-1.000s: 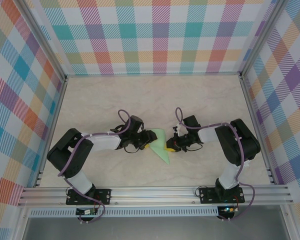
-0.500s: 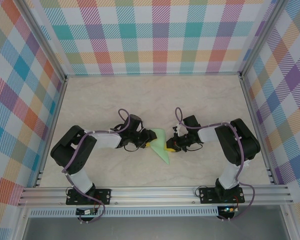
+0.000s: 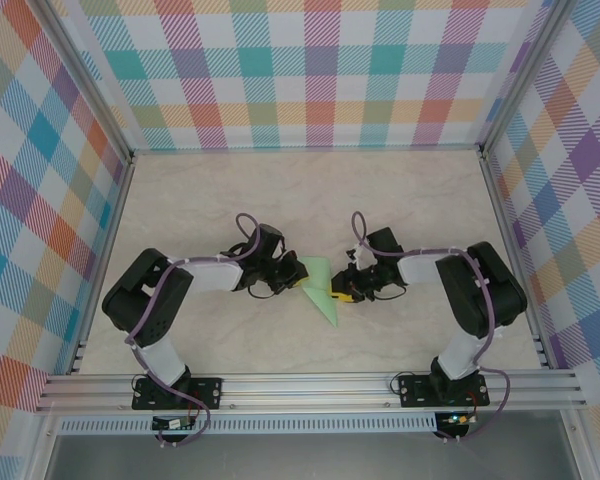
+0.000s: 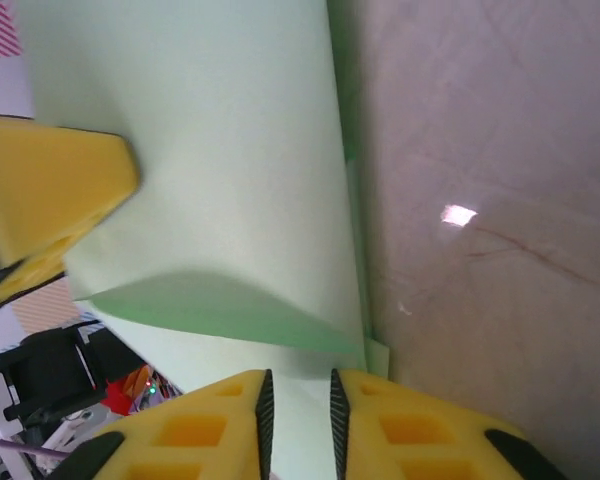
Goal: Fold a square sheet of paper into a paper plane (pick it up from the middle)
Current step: Fold the wing for the fifth time at the center of the table.
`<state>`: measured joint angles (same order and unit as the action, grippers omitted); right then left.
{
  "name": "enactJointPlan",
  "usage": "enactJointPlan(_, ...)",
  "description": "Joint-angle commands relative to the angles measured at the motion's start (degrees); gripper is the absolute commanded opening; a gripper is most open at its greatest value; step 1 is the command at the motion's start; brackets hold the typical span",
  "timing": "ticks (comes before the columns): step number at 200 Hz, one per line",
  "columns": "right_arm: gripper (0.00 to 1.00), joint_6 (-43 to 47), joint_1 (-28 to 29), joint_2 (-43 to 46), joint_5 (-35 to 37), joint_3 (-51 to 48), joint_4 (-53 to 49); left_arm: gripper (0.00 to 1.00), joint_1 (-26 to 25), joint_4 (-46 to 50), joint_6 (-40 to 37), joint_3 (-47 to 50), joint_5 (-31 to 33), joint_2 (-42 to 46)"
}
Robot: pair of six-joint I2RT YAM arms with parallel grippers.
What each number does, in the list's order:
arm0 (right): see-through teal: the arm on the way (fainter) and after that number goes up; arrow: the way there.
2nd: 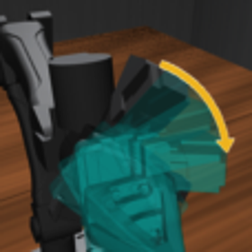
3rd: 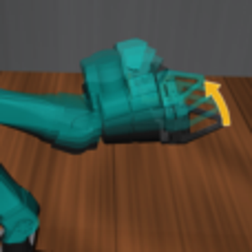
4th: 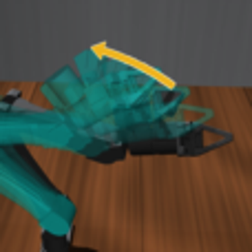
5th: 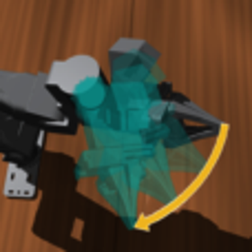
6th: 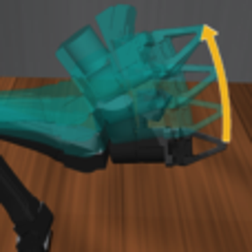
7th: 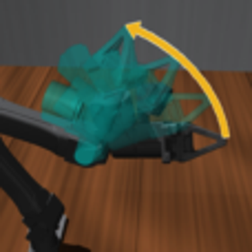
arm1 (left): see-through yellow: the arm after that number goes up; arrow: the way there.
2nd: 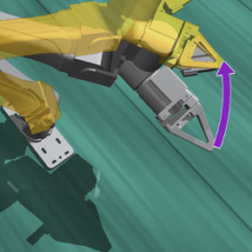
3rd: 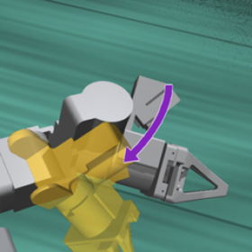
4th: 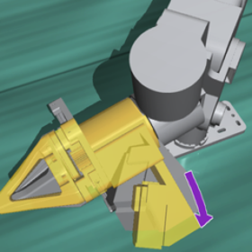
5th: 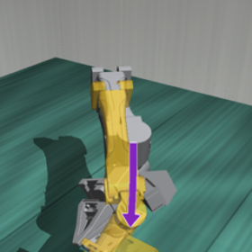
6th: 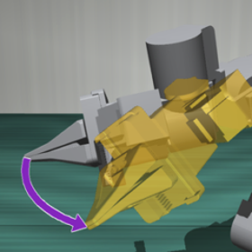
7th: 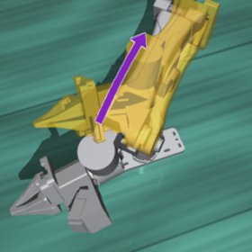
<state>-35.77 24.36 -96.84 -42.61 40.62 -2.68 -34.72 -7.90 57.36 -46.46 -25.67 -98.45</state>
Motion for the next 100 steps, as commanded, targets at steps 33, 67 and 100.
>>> enactJointPlan(33, 0.44, 4.8, 3.2, 15.8, 16.1, -0.1, -8.1, 0.0, 0.5, 4.0, 1.2, 1.9, 4.6, 5.8)
enactJointPlan(67, 0.45, 8.4, 15.1, 21.6, 32.1, -3.3, -5.4, 0.0, 0.5, 4.9, 1.3, 1.7, 4.9, 5.8)
enactJointPlan(100, 0.48, 11.0, 26.8, 24.5, 47.7, -8.2, 1.8, 0.0, 0.5, 5.0, 1.6, 1.7, 5.1, 5.7)
